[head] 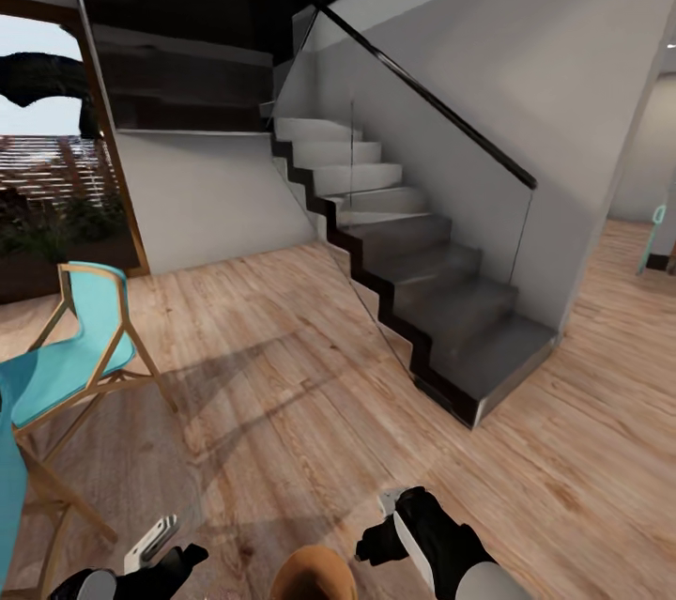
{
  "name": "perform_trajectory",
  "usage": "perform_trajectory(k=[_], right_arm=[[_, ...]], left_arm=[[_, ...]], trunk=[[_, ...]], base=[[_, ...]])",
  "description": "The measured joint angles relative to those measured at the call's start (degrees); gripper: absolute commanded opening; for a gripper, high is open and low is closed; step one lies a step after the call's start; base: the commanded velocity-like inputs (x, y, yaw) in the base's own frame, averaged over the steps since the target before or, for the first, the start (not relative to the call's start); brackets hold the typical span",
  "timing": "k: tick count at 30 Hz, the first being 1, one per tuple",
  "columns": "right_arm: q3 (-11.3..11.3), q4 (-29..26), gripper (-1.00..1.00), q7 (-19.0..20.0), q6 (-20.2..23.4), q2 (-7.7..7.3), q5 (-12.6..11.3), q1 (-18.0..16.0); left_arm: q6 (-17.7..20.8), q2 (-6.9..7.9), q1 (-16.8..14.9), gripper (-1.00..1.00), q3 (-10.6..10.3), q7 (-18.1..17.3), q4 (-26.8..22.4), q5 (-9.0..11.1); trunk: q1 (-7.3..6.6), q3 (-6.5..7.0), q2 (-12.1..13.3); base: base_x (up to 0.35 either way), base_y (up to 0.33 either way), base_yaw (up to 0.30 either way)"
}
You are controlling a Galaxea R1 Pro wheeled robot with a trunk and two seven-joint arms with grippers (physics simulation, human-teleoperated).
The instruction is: Put the three can of soda from the living room inside the tash can in the kitchen.
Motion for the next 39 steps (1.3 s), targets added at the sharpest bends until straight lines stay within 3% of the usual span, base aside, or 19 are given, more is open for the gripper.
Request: perform_trajectory(k=[4,8,16,21,27,39], right_arm=[[0.0,0.1,1.0,0.0,0.0,0.0,-1.7,0.0],[0.1,0.1,1.0,0.0,0.0,0.0,-3.5,0.0],[-0.2,1.6,1.0,-0.9,0.1,0.0,-4.1,-0.6],[-2.2,8.4,1.0,-2.9,-1.5,0.0,-7.7,-3.9],[-3.2,11.3,1.0,-3.5,-5.1,0.0,-9.5,-5.0],[-3.5,11.6,1.0,-3.6,-5.7,-0.15,-10.0,-7.4]], left_arm=[[-0.6,0.2,-1.0,1.0,-4.0,0.1,2.0,-0.1],[-0.8,0.25,-1.9,1.0,-5.1,0.2,4.0,-0.2],[-3.7,0.19,-2.7,1.0,-5.3,0.2,5.7,-0.2],[-5.3,0.27,-3.9,1.0,-5.4,0.2,8.2,-0.2],[-5.8,0.22,-4.2,1.0,-5.4,0.2,9.1,-0.2],[-9.2,0.19,-4.5,1.0,-5.4,0.1,9.8,-0.2]], trunk=[[0.88,-0.72,-1.6],[1.76,-1.44,-3.2],[3.51,-2.87,-6.4],[4.61,-3.77,-8.4],[5.93,-4.85,-10.8],[8.57,-7.0,-15.6]], base=[[0.0,0.0,0.21],[0.0,0.0,0.047],[0.0,0.0,0.003],[0.0,0.0,0.0],[0.0,0.0,0.0],[0.0,0.0,0.0]])
